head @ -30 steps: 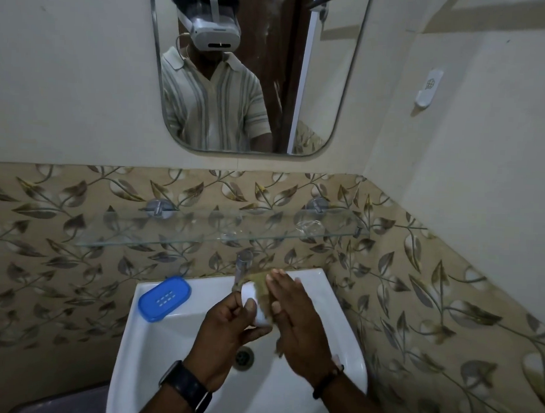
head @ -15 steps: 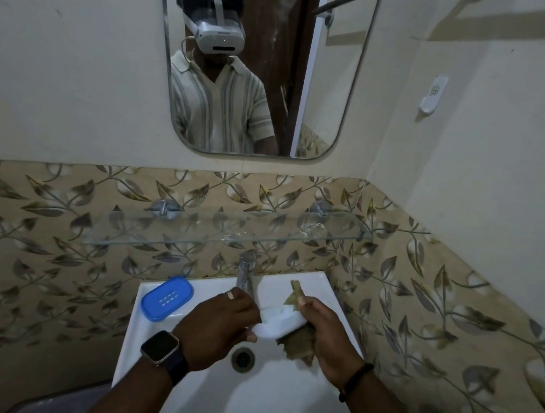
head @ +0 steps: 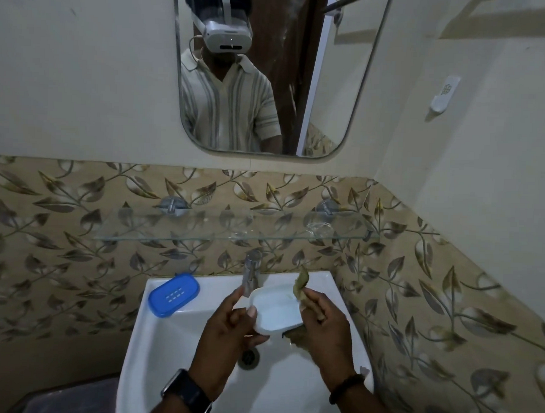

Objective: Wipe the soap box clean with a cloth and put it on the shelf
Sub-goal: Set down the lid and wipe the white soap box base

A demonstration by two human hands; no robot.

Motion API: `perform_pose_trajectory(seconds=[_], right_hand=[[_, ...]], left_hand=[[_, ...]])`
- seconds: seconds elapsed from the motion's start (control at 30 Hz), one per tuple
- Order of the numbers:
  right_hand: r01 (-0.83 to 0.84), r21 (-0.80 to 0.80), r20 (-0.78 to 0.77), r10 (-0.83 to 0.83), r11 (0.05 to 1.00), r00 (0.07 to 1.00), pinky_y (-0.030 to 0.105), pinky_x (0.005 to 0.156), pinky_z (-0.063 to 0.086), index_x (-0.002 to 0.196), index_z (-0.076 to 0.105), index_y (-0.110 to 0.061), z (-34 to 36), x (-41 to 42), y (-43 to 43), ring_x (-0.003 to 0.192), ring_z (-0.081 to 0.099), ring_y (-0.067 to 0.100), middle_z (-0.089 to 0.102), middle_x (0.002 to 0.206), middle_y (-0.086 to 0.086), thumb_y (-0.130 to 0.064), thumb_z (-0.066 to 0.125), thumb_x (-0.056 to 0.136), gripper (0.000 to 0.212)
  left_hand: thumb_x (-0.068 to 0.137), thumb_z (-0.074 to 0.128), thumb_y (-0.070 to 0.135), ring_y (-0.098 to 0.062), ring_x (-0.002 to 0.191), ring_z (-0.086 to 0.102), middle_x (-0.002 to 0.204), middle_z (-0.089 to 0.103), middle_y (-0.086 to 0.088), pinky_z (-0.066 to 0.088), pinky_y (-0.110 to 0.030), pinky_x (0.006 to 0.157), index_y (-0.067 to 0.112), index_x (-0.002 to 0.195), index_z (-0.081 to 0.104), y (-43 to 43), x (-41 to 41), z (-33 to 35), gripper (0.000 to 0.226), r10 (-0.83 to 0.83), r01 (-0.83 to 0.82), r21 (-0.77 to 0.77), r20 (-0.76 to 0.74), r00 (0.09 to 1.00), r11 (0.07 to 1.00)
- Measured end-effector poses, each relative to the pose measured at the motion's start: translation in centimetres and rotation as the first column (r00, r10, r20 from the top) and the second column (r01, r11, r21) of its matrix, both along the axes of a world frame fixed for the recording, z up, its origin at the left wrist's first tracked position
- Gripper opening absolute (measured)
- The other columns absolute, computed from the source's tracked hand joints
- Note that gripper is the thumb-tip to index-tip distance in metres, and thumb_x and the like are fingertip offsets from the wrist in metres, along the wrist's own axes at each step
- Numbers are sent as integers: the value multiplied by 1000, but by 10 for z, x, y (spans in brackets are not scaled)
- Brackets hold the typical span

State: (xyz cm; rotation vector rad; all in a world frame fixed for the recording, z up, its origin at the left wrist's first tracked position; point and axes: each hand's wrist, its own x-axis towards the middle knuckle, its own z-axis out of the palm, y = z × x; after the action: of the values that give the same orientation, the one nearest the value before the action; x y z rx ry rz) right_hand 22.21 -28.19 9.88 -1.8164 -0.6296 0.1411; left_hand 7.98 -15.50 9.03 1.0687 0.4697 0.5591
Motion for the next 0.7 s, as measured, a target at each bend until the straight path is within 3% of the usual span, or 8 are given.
perform_pose_trajectory(seconds=[0.1,0.2,0.23,0.3,0.4,0.5,0.6,0.7], right_hand=[[79,-109,382,-32,991,924,31,95,52,118,71,-17,-3,-9,-2,106,59,11,65,114,-10,-2,58,95,30],[99,-219,747,101,971,658,32,91,46,101,74,-14,-2,-11,-4,103,59,25,69,109,3,-1,62,82,26],[36,-282,769,204,959,606,33,90,45,99,74,-15,-2,-14,-2,101,60,25,69,105,3,-3,63,79,25],[-142,-398,656,390,906,646,38,88,49,103,73,-13,0,-25,4,99,62,25,69,103,3,-5,55,83,28],[-233,-445,626,486,865,610,38,92,51,109,72,-15,3,-21,5,105,61,21,69,110,1,-6,57,85,29],[-6,-514,745,450,858,493,39,91,46,114,69,-22,13,-4,-2,114,59,22,68,117,-3,-13,63,80,36],[200,-547,768,392,813,506,39,75,39,105,67,-21,18,-6,-1,101,58,27,68,111,0,-20,63,74,31],[286,-549,781,360,785,511,39,67,36,95,66,-21,15,-21,8,82,54,26,67,90,2,-18,68,71,24]], left_hand=[[88,66,26,-31,98,74,115,76,-14,62,-40,78,14,129,65,-2,1,1,43,-36,36,-68,1,999,997],[96,61,19,-26,91,74,114,76,-16,62,-39,79,12,129,65,0,0,1,34,-63,63,-21,-14,998,998],[98,59,16,-26,91,74,114,76,-16,61,-39,79,13,129,65,-1,0,0,32,-70,70,2,-21,997,998],[100,56,14,-27,95,75,114,76,-15,61,-39,78,14,130,64,-4,2,-3,31,-82,84,50,-41,996,995],[100,56,12,-30,102,74,115,76,-13,62,-39,79,14,130,64,-6,2,-7,31,-66,70,90,-48,997,993],[99,57,14,-29,108,72,117,75,-9,62,-42,84,16,131,64,0,1,-8,33,-29,33,134,-34,999,991],[99,57,16,-26,109,71,118,75,-8,62,-41,84,16,129,65,2,2,-10,31,5,-6,128,3,1000,992],[100,55,16,-26,105,73,115,76,-6,62,-39,79,17,124,69,-3,4,-16,27,75,-76,89,7,997,993]])
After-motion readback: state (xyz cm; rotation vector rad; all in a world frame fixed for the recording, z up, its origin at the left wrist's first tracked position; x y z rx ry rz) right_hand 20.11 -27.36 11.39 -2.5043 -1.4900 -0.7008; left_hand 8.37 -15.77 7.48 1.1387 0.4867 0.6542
